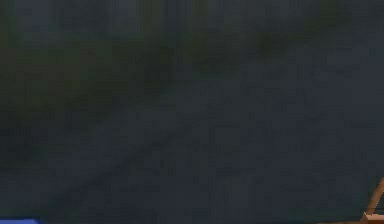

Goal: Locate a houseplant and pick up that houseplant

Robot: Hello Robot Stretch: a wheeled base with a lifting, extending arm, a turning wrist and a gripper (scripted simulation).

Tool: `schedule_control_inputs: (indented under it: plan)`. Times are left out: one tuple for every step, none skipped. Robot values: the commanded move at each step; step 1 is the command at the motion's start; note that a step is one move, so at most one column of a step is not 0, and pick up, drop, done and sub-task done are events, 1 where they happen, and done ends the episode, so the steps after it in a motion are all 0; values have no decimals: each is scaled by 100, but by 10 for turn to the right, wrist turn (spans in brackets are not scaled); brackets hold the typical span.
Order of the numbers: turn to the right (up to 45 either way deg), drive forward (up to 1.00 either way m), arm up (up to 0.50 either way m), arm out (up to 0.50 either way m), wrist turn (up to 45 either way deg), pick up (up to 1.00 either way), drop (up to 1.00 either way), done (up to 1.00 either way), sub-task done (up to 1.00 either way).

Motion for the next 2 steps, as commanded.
schedule_control_inputs:
  plan:
    - [0,0,-30,0,0,0,0,0,0]
    - [0,0,0,0,0,100,0,0,0]
